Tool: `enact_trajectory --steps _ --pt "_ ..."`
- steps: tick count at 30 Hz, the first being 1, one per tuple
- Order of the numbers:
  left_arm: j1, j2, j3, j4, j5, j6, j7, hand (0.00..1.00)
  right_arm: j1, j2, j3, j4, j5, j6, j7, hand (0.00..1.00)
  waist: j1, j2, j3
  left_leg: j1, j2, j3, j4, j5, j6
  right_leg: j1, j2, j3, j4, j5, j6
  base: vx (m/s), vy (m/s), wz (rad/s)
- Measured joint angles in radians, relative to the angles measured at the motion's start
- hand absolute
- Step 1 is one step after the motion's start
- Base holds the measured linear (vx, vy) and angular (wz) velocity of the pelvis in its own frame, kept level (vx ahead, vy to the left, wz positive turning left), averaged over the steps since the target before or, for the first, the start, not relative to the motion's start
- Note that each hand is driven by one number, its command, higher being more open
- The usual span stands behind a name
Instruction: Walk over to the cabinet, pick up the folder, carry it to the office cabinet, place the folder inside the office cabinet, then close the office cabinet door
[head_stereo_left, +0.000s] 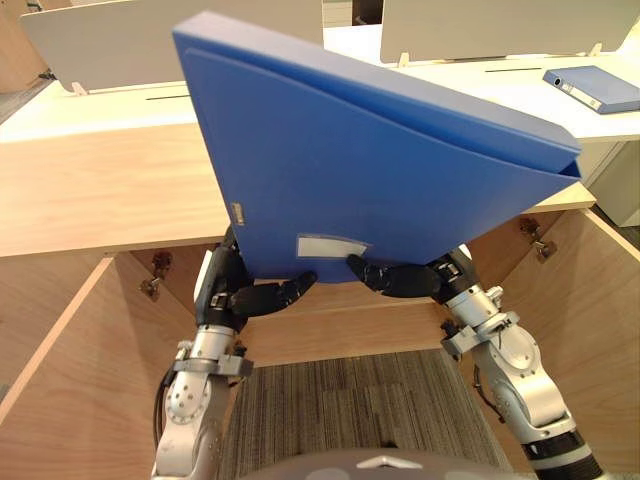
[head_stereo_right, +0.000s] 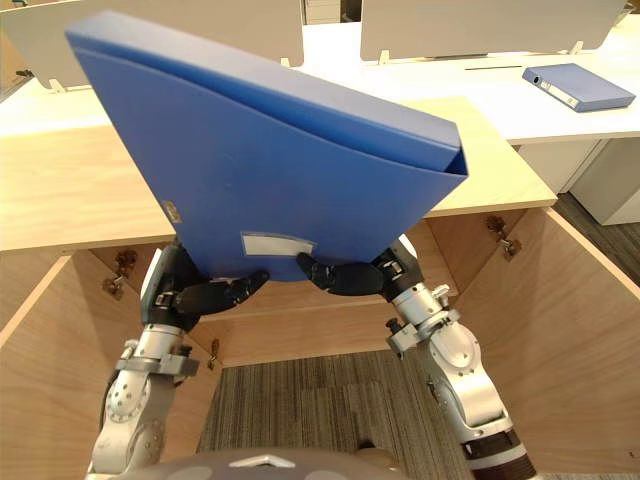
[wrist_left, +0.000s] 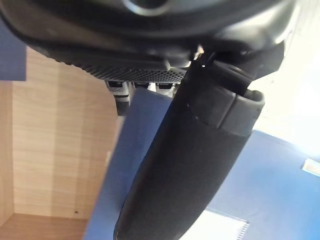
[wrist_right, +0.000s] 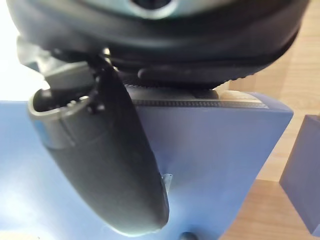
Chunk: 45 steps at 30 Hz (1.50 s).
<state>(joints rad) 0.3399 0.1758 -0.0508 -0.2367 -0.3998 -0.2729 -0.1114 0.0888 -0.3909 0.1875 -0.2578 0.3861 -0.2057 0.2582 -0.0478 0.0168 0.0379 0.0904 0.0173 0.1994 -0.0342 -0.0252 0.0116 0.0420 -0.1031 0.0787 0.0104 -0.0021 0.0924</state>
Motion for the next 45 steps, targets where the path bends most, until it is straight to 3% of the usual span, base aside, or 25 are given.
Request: enact_trajectory --steps 12,28,34,39,45 --pt "0.03 -0.106 0.043 0.108 0.127 -0.055 0.058 1.0 0.065 0.061 0.035 0.049 -0.093 0.005 -0.025 0.0 0.019 -0.011 -0.015 0.031 -0.007 -0.033 -0.059 0.032 -0.001 0.014 -0.004 -0.034 0.007 -0.021 0.005 -0.02 -0.002 0.09" --pt "0.109 -0.179 0.129 0.204 0.135 -0.014 0.135 1.0 0.081 0.089 0.078 0.146 -0.201 0.012 -0.044 0.0 0.047 -0.035 -0.015 0.015 -0.007 -0.093 -0.054 0.041 -0.004 0.033 -0.007 -0.095 0.006 -0.031 0.001 0.0 -0.01 0.11" --pt "0.066 -0.161 0.143 0.502 0.219 0.007 0.162 1.0 0.079 0.073 0.13 0.206 -0.241 0.023 -0.046 0.0 0.047 -0.041 -0.019 0.011 -0.003 -0.104 -0.054 0.049 -0.008 0.032 -0.004 -0.102 0.01 -0.036 0.0 -0.02 -0.008 0.05" --pt "0.035 -0.103 0.09 0.743 0.301 0.036 0.168 1.0 0.074 0.066 0.204 0.264 -0.278 0.028 -0.043 0.0 0.046 -0.051 -0.017 0.009 0.002 -0.108 -0.054 0.051 -0.012 0.03 0.001 -0.105 0.008 -0.036 -0.002 -0.01 -0.008 0.01" --pt "-0.019 -0.041 0.062 0.927 0.409 0.043 0.174 1.0 0.044 0.034 0.278 0.339 -0.36 0.028 -0.054 0.0 0.046 -0.053 0.007 -0.01 0.002 -0.102 -0.054 0.052 -0.012 0.007 0.001 -0.1 0.008 -0.033 -0.004 0.0 0.0 -0.02"
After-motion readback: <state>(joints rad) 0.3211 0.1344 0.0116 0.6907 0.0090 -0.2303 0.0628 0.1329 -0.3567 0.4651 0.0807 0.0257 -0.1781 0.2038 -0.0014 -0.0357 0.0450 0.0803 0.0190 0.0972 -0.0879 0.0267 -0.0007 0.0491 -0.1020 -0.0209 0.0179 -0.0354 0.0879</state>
